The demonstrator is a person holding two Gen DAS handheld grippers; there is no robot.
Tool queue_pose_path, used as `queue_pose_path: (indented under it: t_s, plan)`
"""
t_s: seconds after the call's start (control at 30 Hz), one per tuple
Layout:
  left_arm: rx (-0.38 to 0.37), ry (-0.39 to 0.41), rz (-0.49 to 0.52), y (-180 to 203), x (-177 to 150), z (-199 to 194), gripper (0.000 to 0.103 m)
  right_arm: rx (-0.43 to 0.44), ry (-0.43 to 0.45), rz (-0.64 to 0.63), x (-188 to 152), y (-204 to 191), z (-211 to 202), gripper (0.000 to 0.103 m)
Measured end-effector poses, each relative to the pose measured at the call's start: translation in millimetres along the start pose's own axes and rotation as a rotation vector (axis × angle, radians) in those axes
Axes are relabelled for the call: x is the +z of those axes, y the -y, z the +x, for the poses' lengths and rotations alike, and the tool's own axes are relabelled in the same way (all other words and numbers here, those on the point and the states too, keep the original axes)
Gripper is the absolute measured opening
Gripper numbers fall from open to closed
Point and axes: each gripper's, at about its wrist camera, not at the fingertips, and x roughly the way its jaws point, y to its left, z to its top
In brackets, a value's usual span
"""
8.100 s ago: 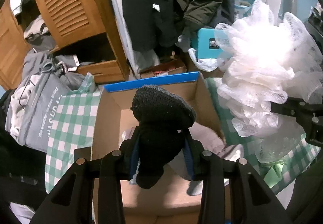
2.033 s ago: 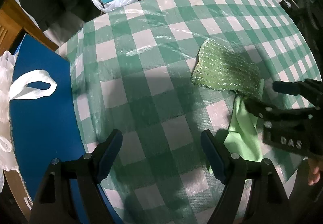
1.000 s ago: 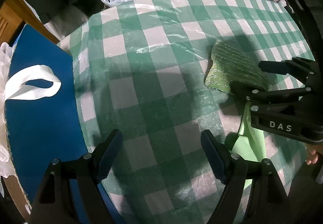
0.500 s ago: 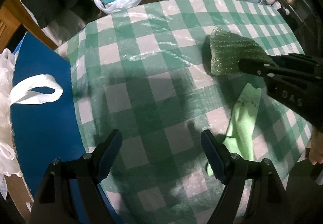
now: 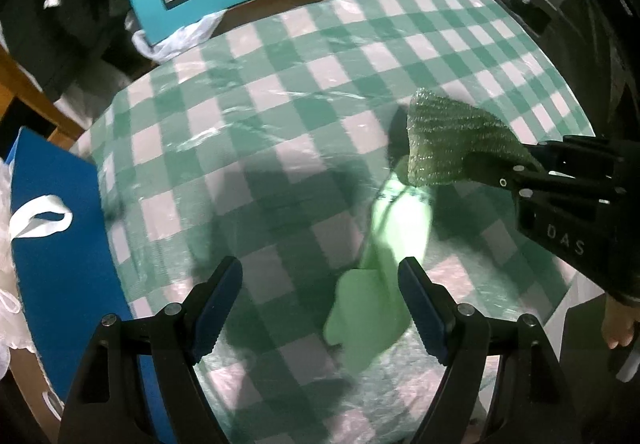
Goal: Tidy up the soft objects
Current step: 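Grasp the light green sock with the left tool while the right tool holds the scrubber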
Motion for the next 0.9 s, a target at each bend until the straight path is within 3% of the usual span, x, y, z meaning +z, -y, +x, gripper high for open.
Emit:
queue_pose_path:
  t_s: [0.37,0.63,0.73,0.8,0.9]
  plan:
    - [-0.037,-0.046,0.055,31,6,25,0.082,0.006,-0.003,0.079,-19,30,-9,0.018]
    - [-0.083,-0.111,0.022,37,9,53,0.082,0.017,-0.005,0.096,-23,38,-8,0.018]
    - [-0.075,-0.093,0.036,39,9,53,0.082,0.019,-0.007,0.096,-22,37,-7,0.018]
    - [-0.078,-0.09,0.041,40,8,53,0.08,0.022,-0.007,0.096,-21,38,-6,0.018]
    - [-0.045,-0.061,0.051,43,7,52,0.06,0.025,-0.004,0.095,-21,38,-7,0.018]
